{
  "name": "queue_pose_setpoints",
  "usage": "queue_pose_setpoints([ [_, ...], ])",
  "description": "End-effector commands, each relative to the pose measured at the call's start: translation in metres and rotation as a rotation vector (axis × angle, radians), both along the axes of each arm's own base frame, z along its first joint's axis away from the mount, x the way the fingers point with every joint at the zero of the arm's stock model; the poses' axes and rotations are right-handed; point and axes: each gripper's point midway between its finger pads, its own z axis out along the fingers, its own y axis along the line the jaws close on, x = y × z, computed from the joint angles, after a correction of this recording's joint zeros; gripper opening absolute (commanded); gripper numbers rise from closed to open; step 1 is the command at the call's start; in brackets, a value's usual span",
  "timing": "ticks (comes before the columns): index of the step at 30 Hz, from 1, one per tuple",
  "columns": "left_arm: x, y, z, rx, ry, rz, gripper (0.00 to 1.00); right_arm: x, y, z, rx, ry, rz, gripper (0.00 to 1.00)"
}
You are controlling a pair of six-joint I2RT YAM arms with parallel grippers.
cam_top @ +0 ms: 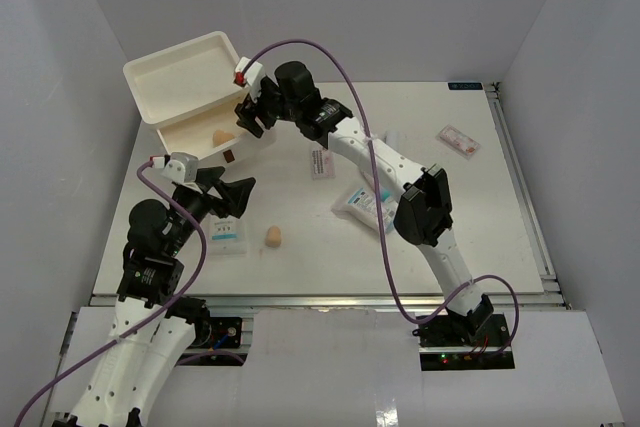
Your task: Organize the makeup
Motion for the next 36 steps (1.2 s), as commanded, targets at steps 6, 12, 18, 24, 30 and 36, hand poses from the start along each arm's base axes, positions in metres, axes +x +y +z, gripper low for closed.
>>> queue_pose_setpoints([
  [6, -0.005, -0.016, -0.007, -0.006, 0.02, -0.1, 0.92, -0.038, -0.048, 0.1, 0.066, -0.13, 0.051, 0.79],
  [12, -0.007, -0.036, -0.023, -0.063, 0.167, -0.205, 0.92, -0.091, -0.122, 0.072, -0.007, 0.03, 0.264, 0.83],
  [18, -0.007, -0.064, -0.072, -0.071, 0.468, -0.286, 0.91, -0.131, -0.224, 0.013, -0.015, 0.211, 0.276, 0.83],
  [24, -0.017, -0.095, -0.135, 0.09, 0.708, -0.22, 0.9, -0.166, -0.293, -0.046, 0.003, 0.306, 0.13, 0.84],
  [30, -0.002, -0.076, -0.192, 0.248, 0.85, 0.017, 0.79, -0.167, -0.359, -0.068, 0.107, 0.275, -0.075, 0.82],
  [36, 0.009, -0.066, -0.226, 0.366, 0.909, 0.148, 0.74, -0.165, -0.387, -0.066, 0.155, 0.234, -0.179, 0.76],
])
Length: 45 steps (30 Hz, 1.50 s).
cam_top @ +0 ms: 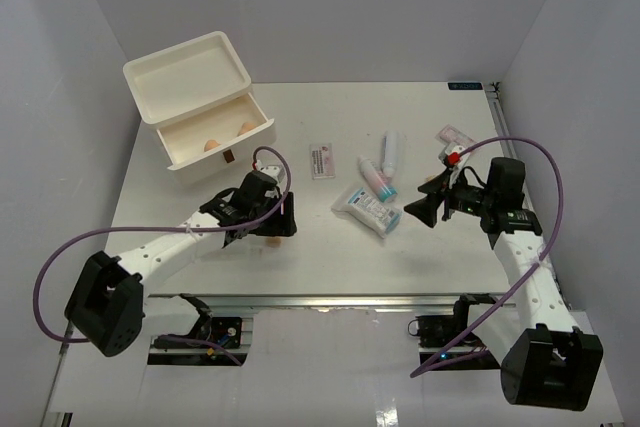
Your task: Organize the makeup
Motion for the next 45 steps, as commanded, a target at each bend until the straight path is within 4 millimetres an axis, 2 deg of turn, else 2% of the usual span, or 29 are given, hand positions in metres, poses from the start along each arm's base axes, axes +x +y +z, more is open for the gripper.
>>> queue_pose_setpoints([
  [1, 0.019, 0.012, -0.003, 0.12, -0.04, 0.094, 0.73, 0.005, -0.001, 0.026, 0.045, -0.11, 0.012, 0.76],
  [3, 0.021, 0.014, -0.015, 0.17, -0.021, 0.098, 0.71, 0.007, -0.005, 0.027, 0.041, -0.115, -0.008, 0.76],
  [12, 0.024, 0.025, -0.034, 0.281, -0.005, 0.116, 0.57, 0.005, -0.004, 0.029, 0.051, -0.113, -0.005, 0.76],
  [16, 0.021, 0.025, -0.044, 0.305, 0.022, 0.101, 0.44, 0.004, -0.004, 0.029, 0.054, -0.111, -0.001, 0.77],
  [23, 0.022, 0.022, -0.028, 0.282, -0.01, 0.094, 0.21, 0.004, -0.004, 0.031, 0.06, -0.11, -0.003, 0.77],
  [25, 0.024, 0.017, -0.013, 0.243, -0.04, 0.09, 0.13, 0.005, -0.004, 0.031, 0.062, -0.109, -0.006, 0.77],
  [27, 0.027, 0.01, 0.01, 0.177, -0.09, 0.081, 0.07, 0.005, -0.004, 0.03, 0.062, -0.106, -0.009, 0.77],
  [31, 0.039, -0.005, 0.078, 0.052, -0.239, 0.05, 0.03, 0.005, -0.004, 0.031, 0.062, -0.108, -0.01, 0.77],
  [34, 0.049, -0.005, 0.135, -0.007, -0.371, 0.054, 0.0, 0.006, -0.005, 0.031, 0.061, -0.107, -0.013, 0.77],
  [36, 0.057, -0.002, 0.162, -0.01, -0.441, 0.072, 0.0, 0.006, -0.005, 0.031, 0.061, -0.107, -0.015, 0.77],
  [37, 0.063, 0.001, 0.185, -0.009, -0.498, 0.086, 0.0, 0.006, -0.005, 0.03, 0.061, -0.106, -0.015, 0.77],
  [41, 0.087, 0.019, 0.237, 0.015, -0.617, 0.158, 0.0, 0.005, -0.005, 0.03, 0.062, -0.108, -0.015, 0.77],
  [45, 0.12, 0.049, 0.257, 0.056, -0.656, 0.244, 0.01, 0.005, -0.004, 0.032, 0.063, -0.113, -0.014, 0.78],
])
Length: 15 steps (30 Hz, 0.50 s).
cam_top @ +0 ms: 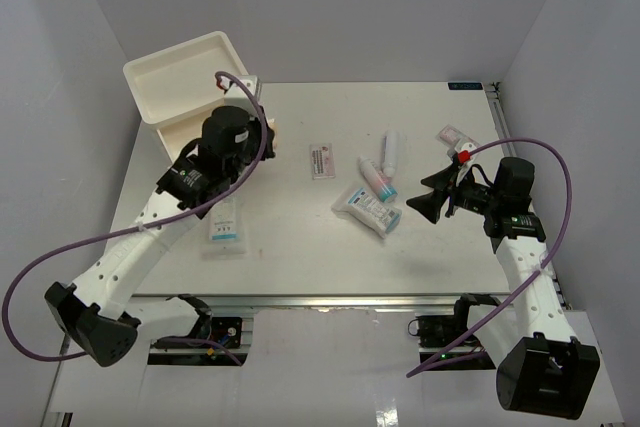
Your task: Organize the makeup
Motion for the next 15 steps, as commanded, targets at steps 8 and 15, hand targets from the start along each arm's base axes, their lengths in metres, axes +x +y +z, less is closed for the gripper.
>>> queue_pose_setpoints([
  [8, 0.086, 0.09, 0.018, 0.11, -0.033, 0.25, 0.02, -0.001, 0.002, 0.009, 0.02, -0.036, 0.014, 0.78],
  [15, 0.098, 0.125, -0.003, 0.18, -0.019, 0.354, 0.15, -0.001, 0.002, 0.008, 0.023, -0.028, 0.016, 0.78],
])
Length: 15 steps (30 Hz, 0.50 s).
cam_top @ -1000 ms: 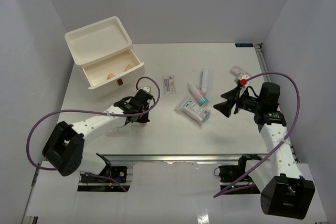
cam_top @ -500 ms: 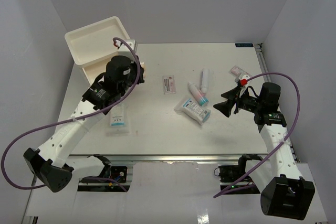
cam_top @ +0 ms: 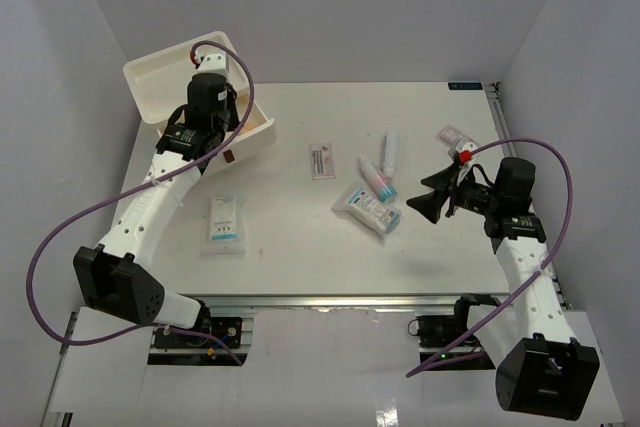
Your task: Organize the makeup
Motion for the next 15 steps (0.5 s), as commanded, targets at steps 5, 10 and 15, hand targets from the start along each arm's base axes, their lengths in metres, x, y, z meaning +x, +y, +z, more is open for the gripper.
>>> queue_pose_setpoints([
  [5, 0.002, 0.025, 0.011, 0.03, -0.053, 0.06, 0.49, 0.002, 0.0, 0.003, 0.007, -0.025, 0.007, 0.79],
  [10, -0.011, 0.023, 0.004, 0.015, -0.04, 0.037, 0.77, 0.004, -0.001, 0.001, -0.002, -0.025, 0.002, 0.82],
  [15, -0.027, 0.018, 0.006, -0.029, -0.05, -0.001, 0.82, 0.008, -0.004, -0.005, -0.012, -0.014, -0.013, 0.82],
])
